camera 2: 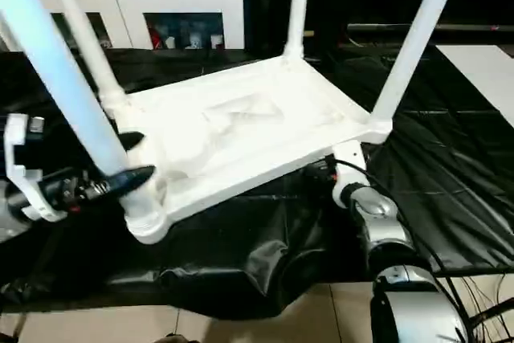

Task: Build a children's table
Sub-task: Rotate table base

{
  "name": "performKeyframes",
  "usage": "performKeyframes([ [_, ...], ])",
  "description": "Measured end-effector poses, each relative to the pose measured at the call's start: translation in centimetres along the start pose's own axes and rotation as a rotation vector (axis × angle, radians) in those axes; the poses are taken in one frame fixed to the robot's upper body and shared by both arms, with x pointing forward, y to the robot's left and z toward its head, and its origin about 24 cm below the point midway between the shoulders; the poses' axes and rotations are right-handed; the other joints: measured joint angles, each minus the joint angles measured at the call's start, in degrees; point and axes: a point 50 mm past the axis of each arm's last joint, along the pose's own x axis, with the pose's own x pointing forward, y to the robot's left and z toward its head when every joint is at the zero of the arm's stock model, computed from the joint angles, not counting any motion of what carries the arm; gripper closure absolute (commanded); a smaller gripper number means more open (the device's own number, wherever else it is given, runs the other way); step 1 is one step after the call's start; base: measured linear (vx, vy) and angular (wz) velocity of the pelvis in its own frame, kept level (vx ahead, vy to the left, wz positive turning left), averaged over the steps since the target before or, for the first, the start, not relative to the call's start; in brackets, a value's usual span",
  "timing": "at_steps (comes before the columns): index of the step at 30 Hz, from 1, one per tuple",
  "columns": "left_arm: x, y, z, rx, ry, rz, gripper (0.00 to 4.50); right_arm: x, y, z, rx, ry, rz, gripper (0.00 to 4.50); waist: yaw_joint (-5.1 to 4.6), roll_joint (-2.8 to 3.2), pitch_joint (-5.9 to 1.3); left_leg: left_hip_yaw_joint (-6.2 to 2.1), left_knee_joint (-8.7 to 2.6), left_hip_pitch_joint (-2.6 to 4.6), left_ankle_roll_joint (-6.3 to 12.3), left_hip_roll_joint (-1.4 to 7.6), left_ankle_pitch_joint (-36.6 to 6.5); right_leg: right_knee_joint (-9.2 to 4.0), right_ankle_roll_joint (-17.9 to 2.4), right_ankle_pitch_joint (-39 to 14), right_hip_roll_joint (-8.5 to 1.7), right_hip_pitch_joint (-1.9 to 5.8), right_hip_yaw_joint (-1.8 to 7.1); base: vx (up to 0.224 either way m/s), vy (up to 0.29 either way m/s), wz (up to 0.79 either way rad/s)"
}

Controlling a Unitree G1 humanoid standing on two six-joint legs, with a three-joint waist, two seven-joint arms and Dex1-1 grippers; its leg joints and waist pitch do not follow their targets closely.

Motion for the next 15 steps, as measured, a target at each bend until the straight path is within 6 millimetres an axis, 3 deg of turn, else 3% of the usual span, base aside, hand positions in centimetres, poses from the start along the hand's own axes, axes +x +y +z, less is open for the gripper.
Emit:
performKeyframes([
  [6,1.7,-1.3,0.0,0.004,0.011,-0.092,0.09,0.7,1.6,0.4,-0.007,-0.005,0.064,0.77,-0.67,-0.21,0.11,0.01,-0.03,0.02,-0.01,0.02,0.00,0.02,0.00,0.00,0.04,-0.03,0.03,0.000,0.000,0.00],
  [11,4.7,-1.7,0.0,0.041,-0.019,-0.147,0.09,1.4,3.5,0.8,-0.020,-0.015,0.133,0.77,-0.76,-0.58,0.13,0.01,-0.02,0.02,-0.02,0.01,0.01,0.02,-0.02,0.02,0.04,-0.02,0.06,0.000,0.000,0.00],
  [15,6.3,-1.7,0.1,0.078,-0.028,-0.167,0.09,1.9,4.9,1.5,-0.036,-0.036,0.177,0.77,-1.48,-0.59,0.13,0.01,-0.02,0.07,-0.02,-0.01,0.01,0.02,-0.04,0.03,0.04,-0.03,0.11,0.000,0.000,0.00],
])
